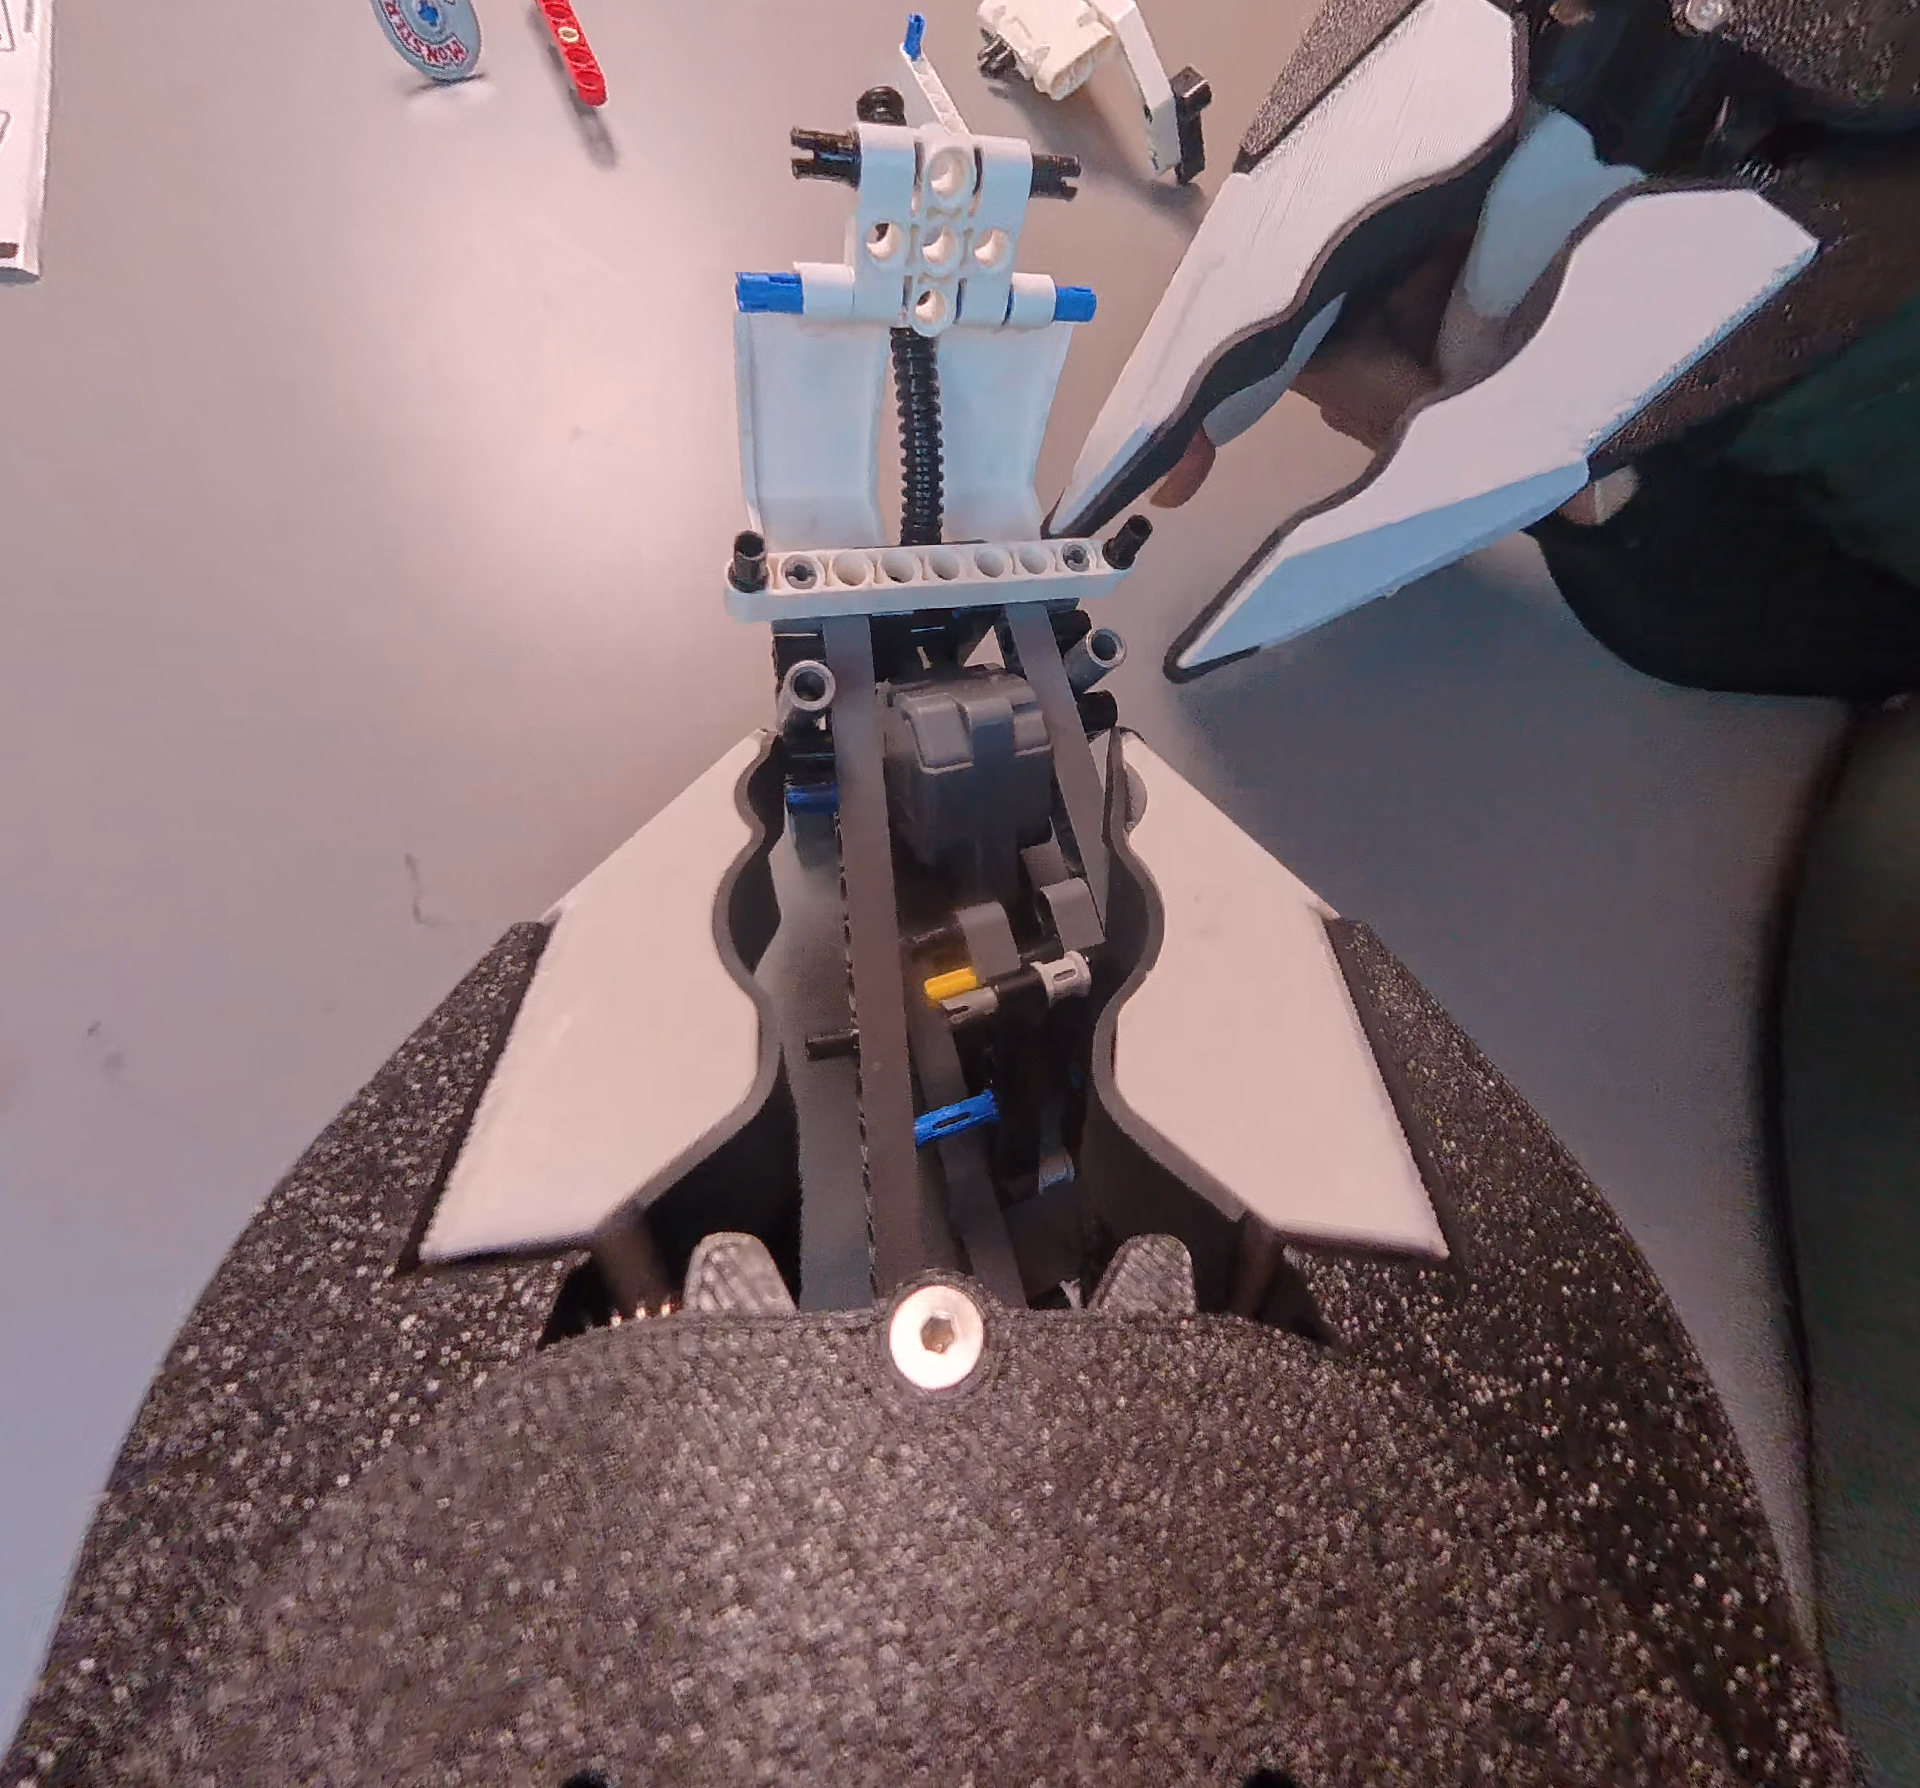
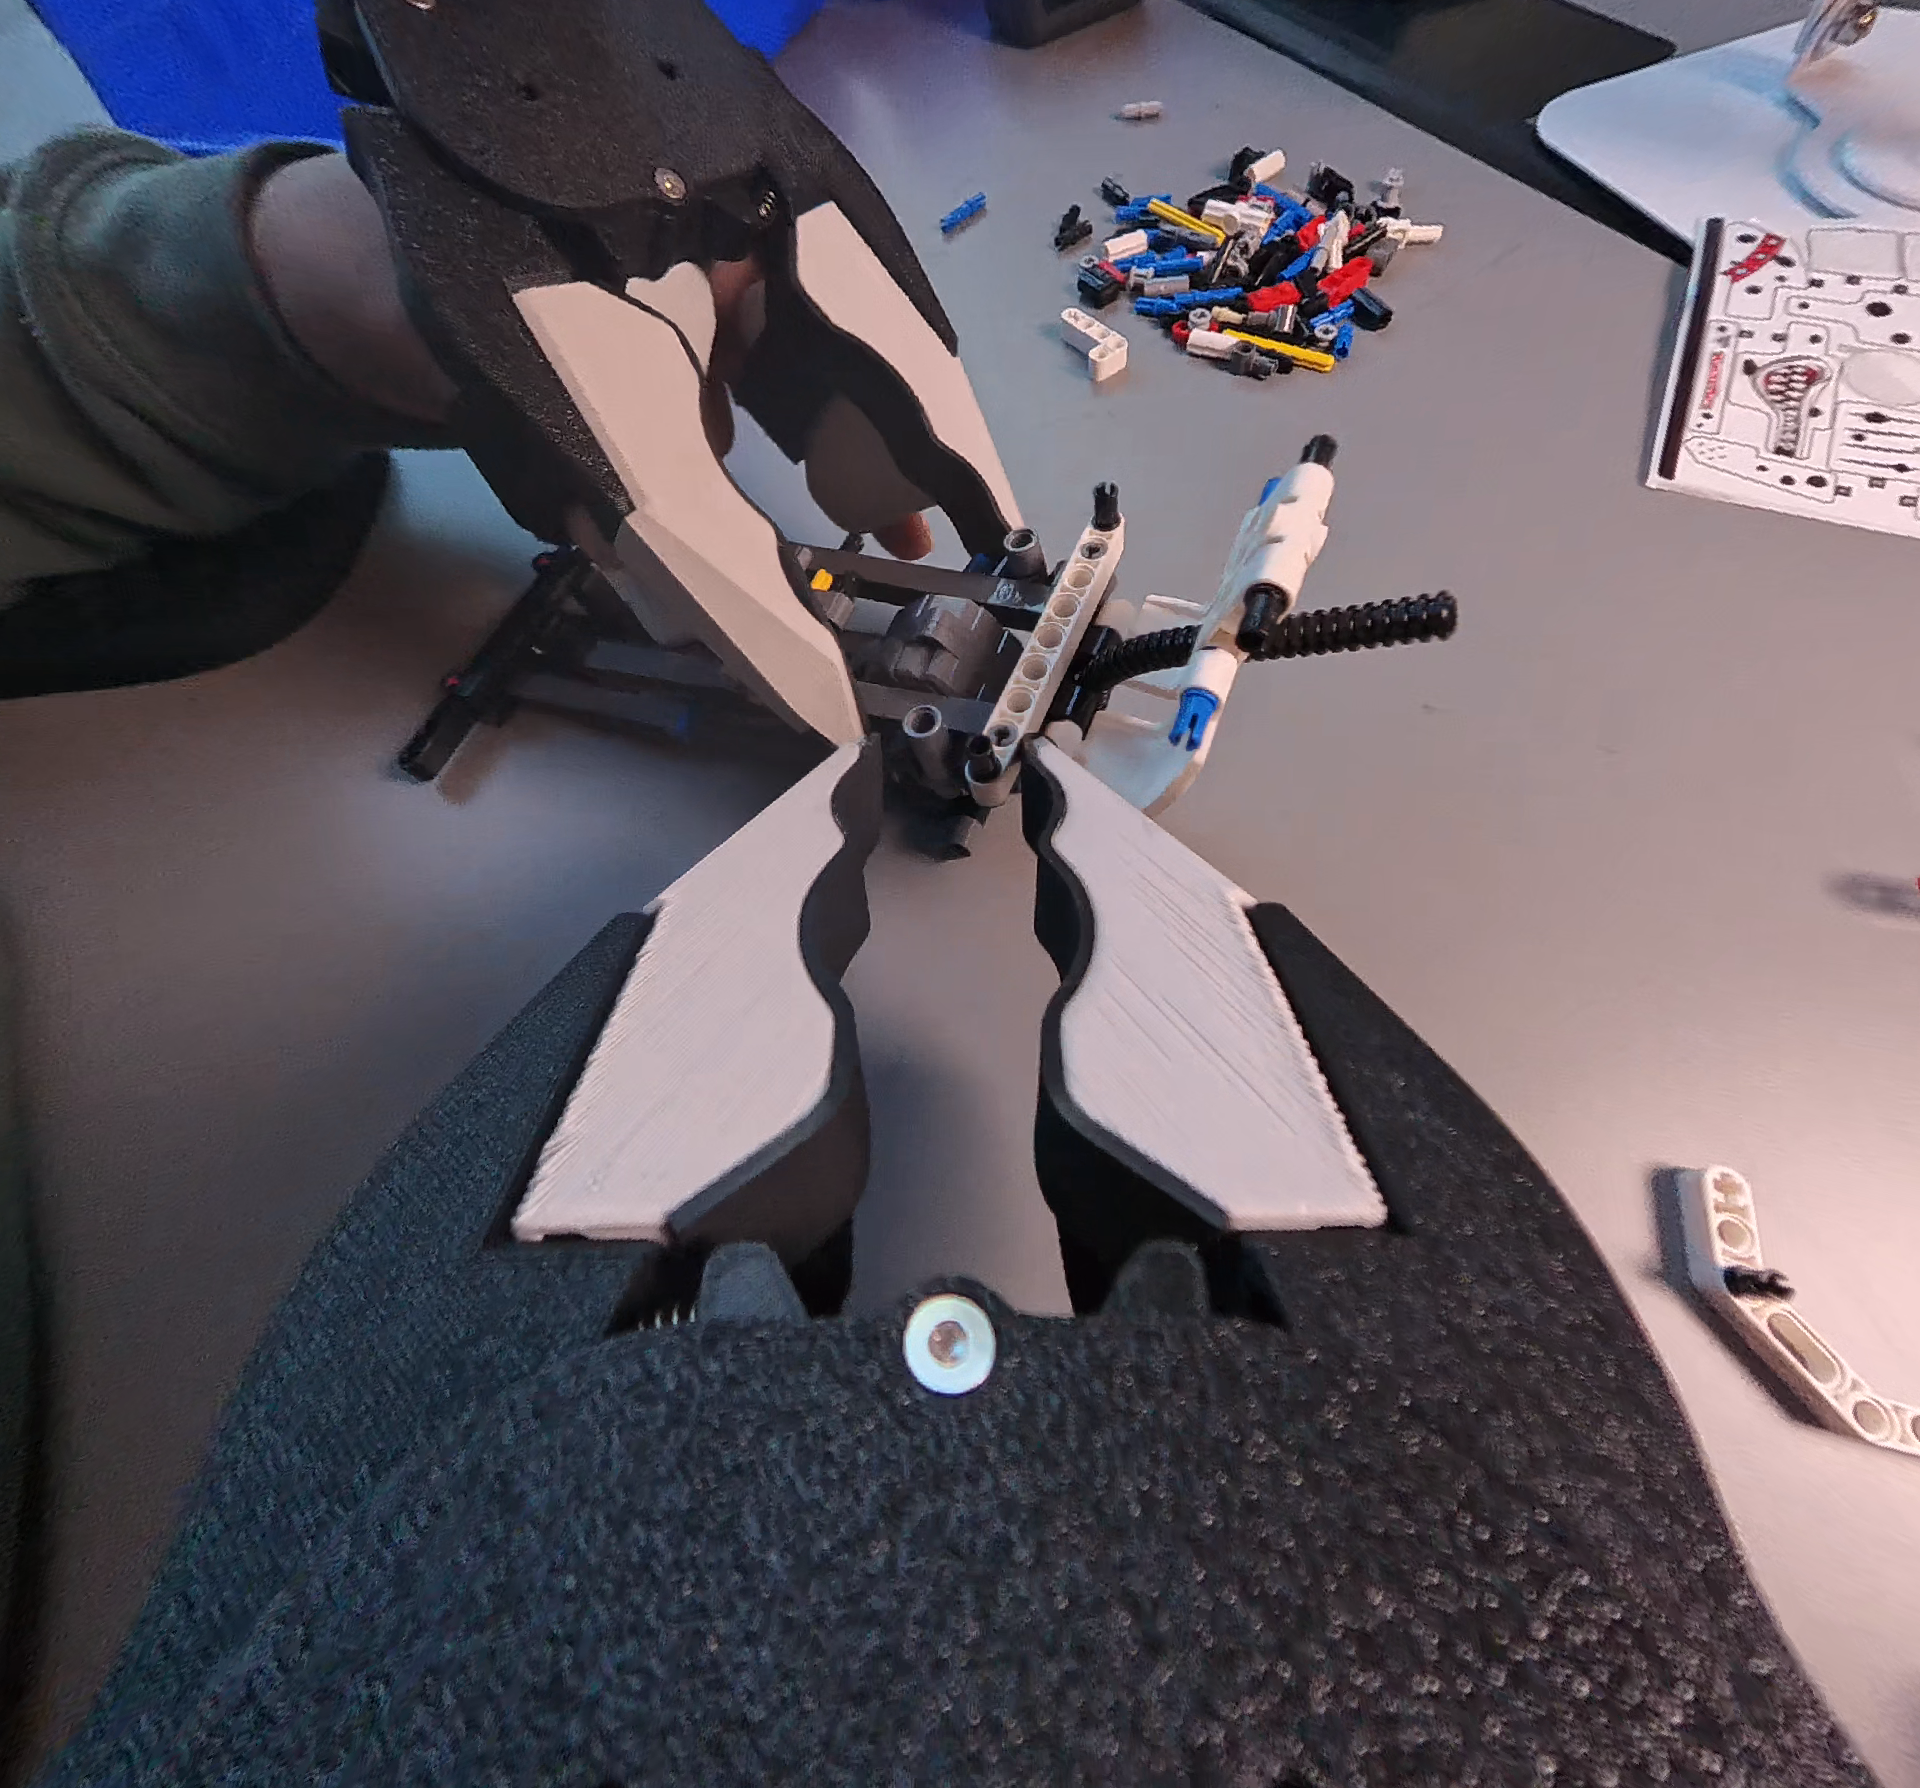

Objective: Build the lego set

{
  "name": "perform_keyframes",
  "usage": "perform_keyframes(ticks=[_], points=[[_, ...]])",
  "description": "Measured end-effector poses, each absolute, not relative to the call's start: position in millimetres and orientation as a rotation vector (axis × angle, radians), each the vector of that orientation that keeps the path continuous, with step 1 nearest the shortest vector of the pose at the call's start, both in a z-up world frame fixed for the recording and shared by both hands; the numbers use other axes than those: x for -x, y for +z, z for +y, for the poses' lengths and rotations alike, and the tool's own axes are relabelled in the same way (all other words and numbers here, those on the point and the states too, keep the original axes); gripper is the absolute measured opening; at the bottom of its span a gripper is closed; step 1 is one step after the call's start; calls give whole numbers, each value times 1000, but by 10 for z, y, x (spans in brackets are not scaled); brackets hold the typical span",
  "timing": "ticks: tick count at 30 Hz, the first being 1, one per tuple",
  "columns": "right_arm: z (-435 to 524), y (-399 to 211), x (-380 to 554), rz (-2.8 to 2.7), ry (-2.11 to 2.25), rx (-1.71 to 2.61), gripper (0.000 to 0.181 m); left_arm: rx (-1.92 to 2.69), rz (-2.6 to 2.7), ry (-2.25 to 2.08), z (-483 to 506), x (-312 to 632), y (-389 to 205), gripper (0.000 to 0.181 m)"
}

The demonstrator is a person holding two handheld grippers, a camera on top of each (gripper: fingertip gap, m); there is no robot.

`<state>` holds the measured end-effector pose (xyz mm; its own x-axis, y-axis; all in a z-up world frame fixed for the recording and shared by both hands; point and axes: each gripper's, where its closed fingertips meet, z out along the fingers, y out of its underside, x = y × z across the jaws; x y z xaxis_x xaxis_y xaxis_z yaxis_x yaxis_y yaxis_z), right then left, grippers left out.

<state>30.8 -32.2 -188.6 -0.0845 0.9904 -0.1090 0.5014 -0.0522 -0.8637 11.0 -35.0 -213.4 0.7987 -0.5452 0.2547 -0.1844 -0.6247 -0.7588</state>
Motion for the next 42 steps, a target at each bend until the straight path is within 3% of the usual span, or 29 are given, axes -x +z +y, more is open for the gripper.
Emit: perform_keyframes(ticks=[6,9,15,28,35,42], points=[[-202,-1896,-280,-1649,957,1530,20,2237,599,-602,-428,-136,-2141,76],[-81,-1897,-296,-1667,960,1485,7,2230,609,-682,-491,-142,-2103,77],[15,-1890,-268,-1714,884,1396,8,2197,637,-898,-631,-194,-2058,72],[-6,-1889,-305,-1676,937,1359,7,2128,562,-833,-460,16,-2030,20],[-4,-1884,-364,-1689,913,1351,7,2129,546,-763,-408,26,-2012,4],[-14,-1864,-427,-1711,835,1316,8,2123,553,-734,-390,2,-2009,0]])
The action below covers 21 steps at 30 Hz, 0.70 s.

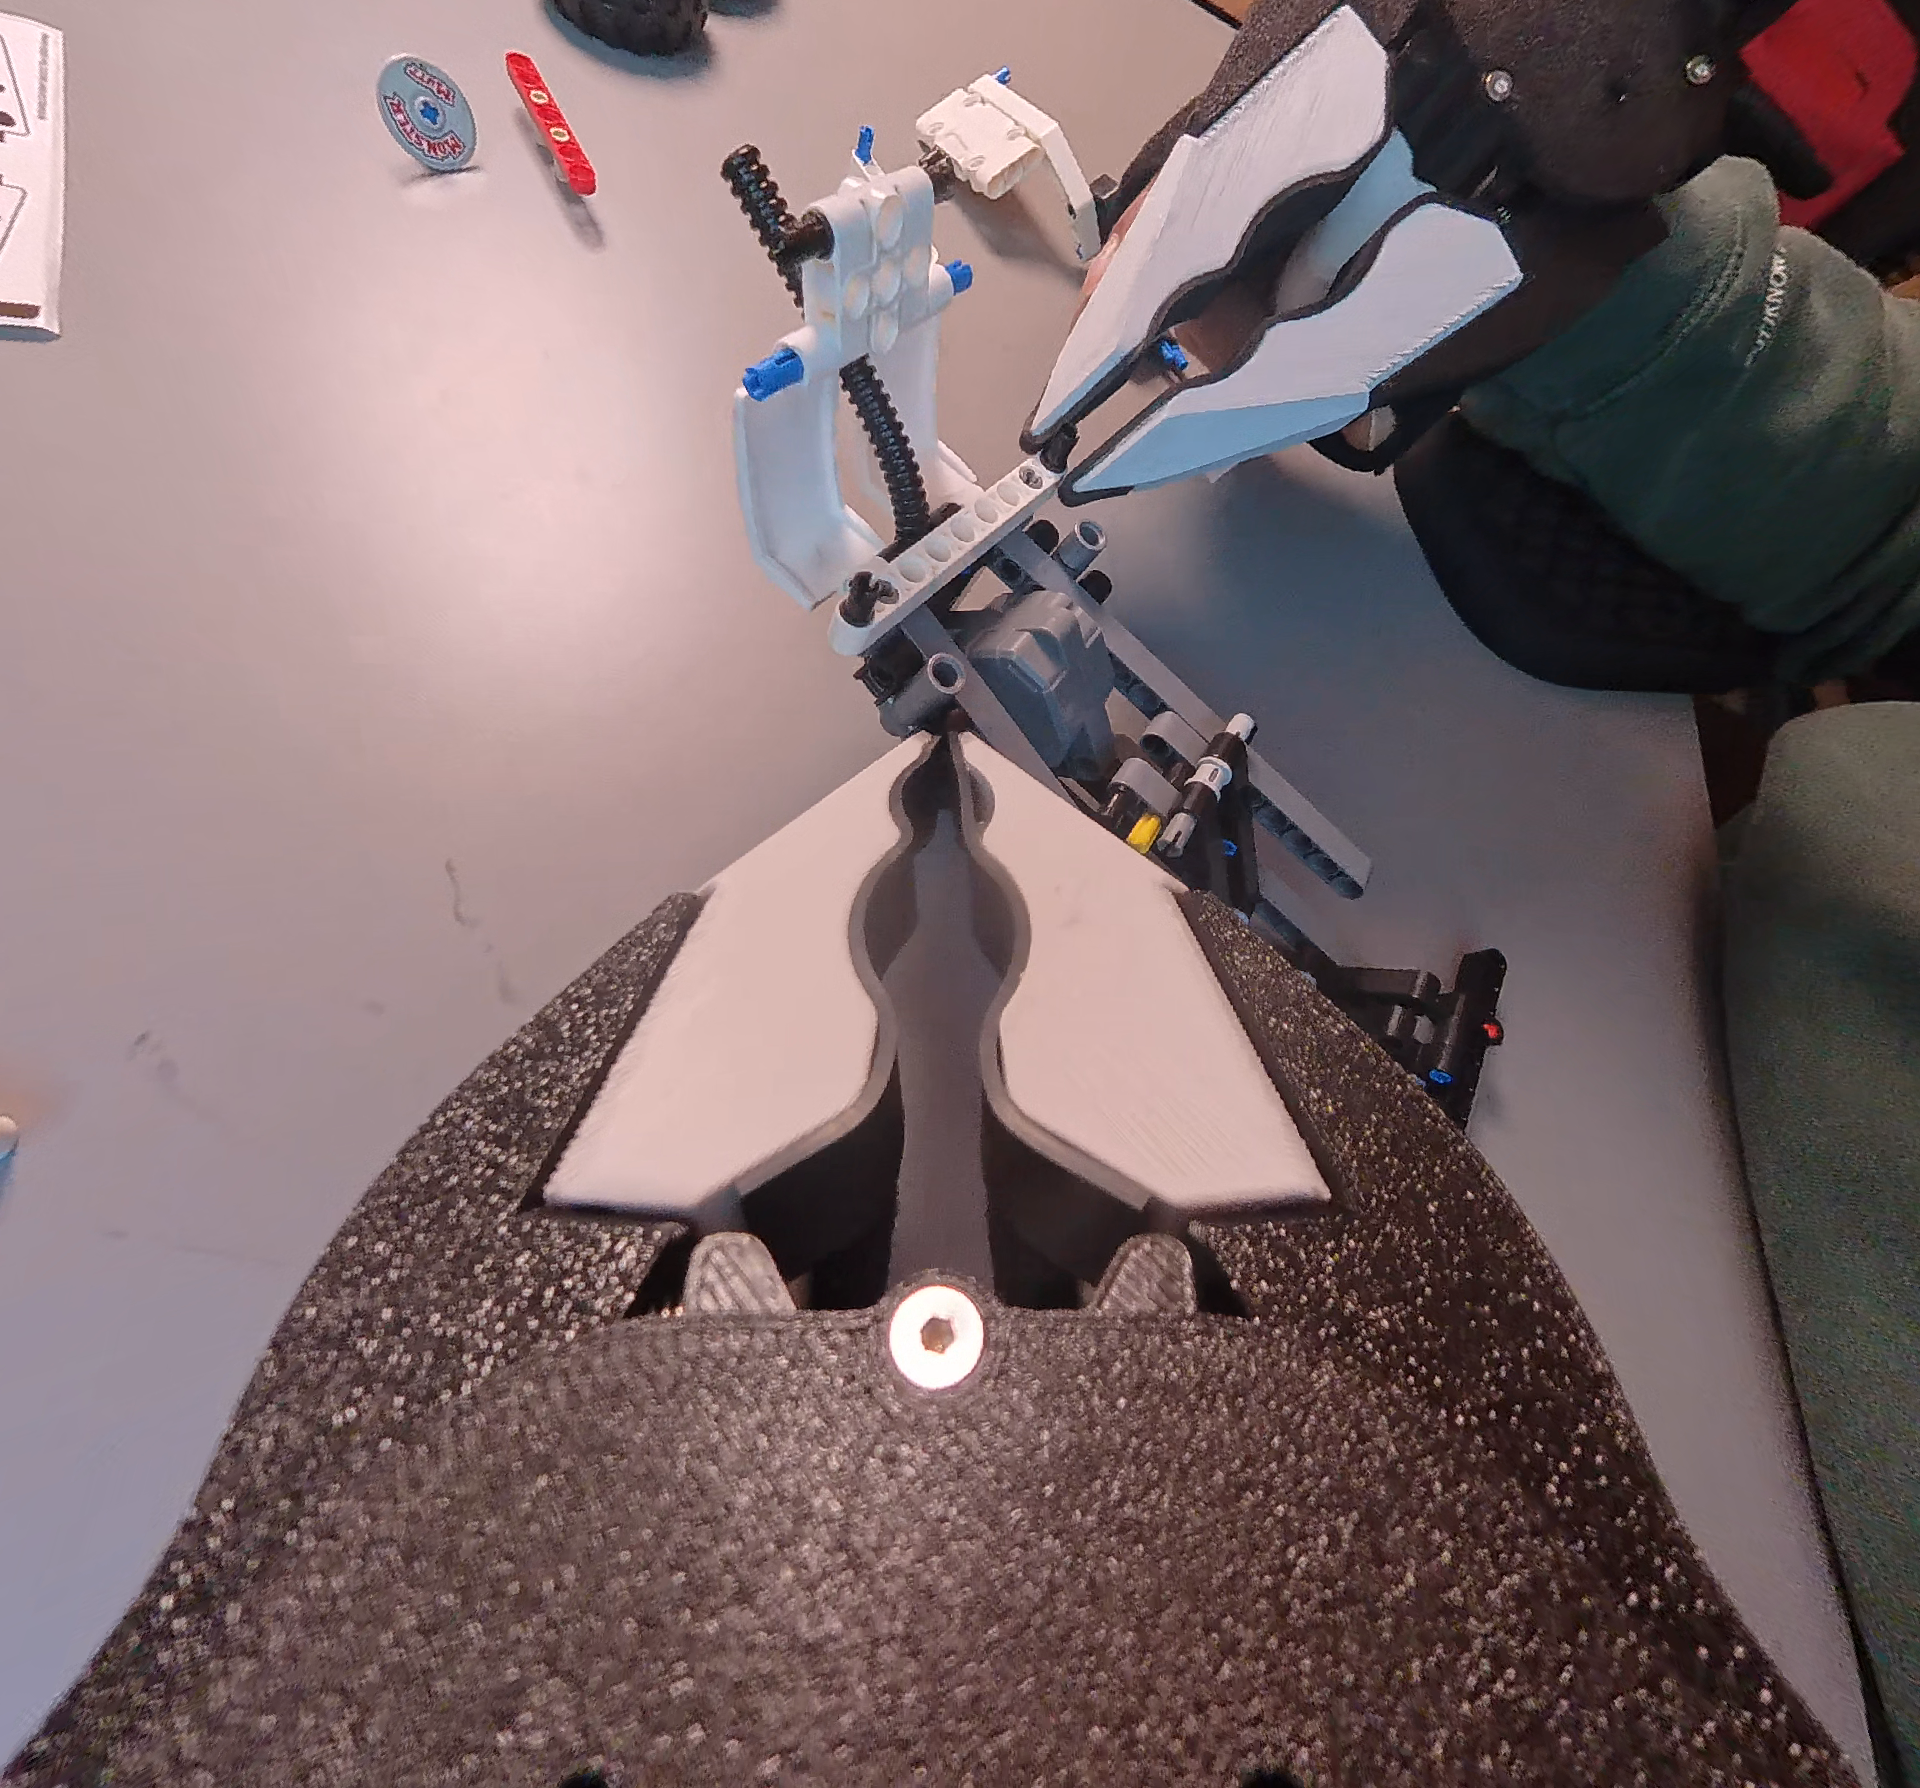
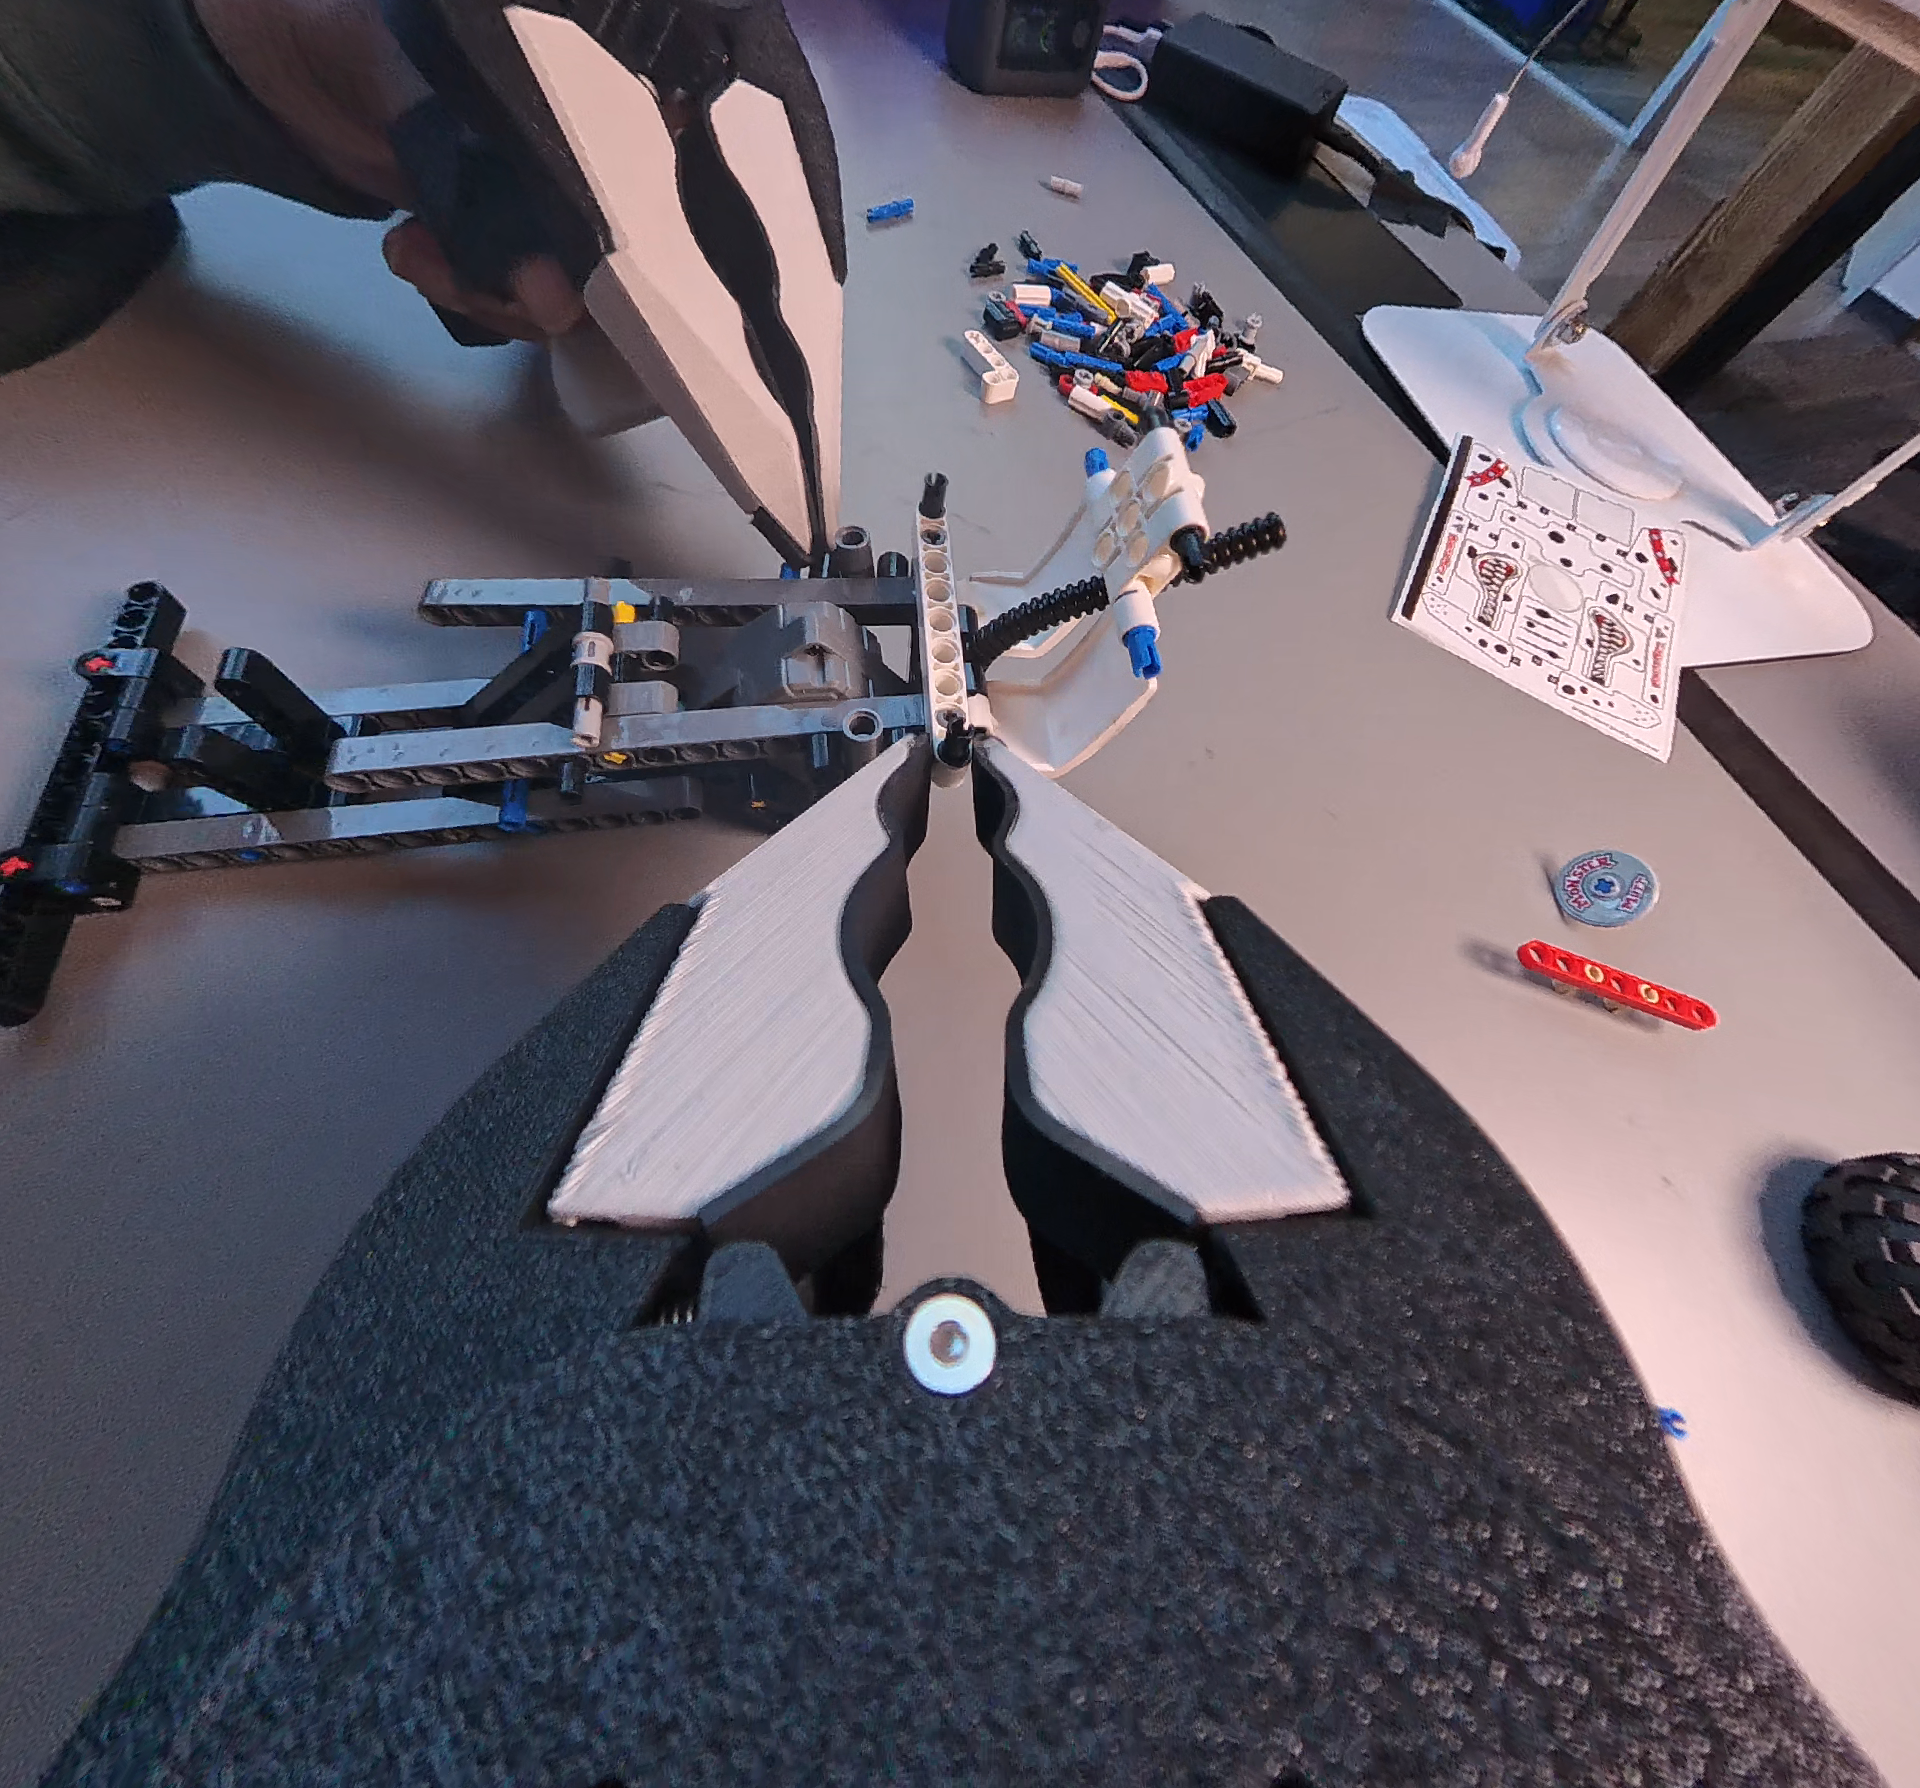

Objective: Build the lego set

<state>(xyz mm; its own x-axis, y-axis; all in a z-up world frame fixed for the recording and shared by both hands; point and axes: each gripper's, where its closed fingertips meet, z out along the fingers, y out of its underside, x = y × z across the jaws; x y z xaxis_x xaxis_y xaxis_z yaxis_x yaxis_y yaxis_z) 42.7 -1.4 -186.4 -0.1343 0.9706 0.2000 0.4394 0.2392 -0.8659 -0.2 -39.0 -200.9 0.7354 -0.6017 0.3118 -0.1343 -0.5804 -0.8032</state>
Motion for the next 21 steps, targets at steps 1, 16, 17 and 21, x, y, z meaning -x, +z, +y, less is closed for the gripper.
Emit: perform_keyframes(ticks=[1,16,17,21], points=[[-18,-1845,-433,-1709,834,1309,8,2123,549,-728,-382,3,-2009,0],[-211,-1803,-438,-1780,756,1176,16,2128,433,-689,-266,113,-2026,0],[-234,-1825,-430,-1784,765,1174,17,2125,439,-702,-275,96,-2029,0],[-202,-1825,-404,-1760,743,1181,13,2107,426,-751,-290,122,-1987,21]])
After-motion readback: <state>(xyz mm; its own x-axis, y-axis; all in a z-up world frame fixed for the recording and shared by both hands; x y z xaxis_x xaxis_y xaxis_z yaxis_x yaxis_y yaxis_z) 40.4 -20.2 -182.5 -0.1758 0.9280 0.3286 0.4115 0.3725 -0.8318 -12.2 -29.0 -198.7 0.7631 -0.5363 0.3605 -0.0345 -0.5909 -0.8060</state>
